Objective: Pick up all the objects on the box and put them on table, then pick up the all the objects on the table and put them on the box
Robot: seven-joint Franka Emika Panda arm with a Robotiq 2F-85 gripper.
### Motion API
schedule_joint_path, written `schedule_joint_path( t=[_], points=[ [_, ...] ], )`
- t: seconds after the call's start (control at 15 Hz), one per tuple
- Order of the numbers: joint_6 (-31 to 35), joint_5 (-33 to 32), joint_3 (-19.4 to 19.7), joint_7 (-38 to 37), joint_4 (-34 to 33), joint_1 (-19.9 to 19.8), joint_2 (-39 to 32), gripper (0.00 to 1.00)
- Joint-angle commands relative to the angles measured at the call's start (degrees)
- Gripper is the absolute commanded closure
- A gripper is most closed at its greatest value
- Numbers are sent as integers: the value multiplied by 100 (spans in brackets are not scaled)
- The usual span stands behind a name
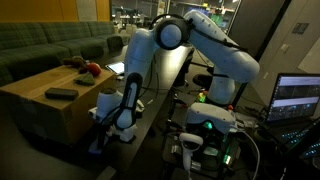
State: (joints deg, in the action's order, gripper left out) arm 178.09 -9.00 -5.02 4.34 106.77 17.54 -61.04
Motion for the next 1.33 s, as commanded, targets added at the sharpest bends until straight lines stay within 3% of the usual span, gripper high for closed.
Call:
schedule_joint_path(
  t=[0.0,0.2,0.4,0.53,0.67,0.93,1.27],
  points=[
    [-258,78,-59,-56,-77,18,-49,40],
    [-611,134,-516,29,-60,-290,45,62],
    [-1086,444,-878,-190,-163,-351,67,84],
    [-1275,779,-889,-603,-278,-182,38,98],
    [-1143,1035,-694,-1088,-389,108,-3,100],
    [-850,1383,77,-2206,-573,848,-74,98],
    [-585,1569,1326,-3479,-638,1945,-97,98]
  ],
)
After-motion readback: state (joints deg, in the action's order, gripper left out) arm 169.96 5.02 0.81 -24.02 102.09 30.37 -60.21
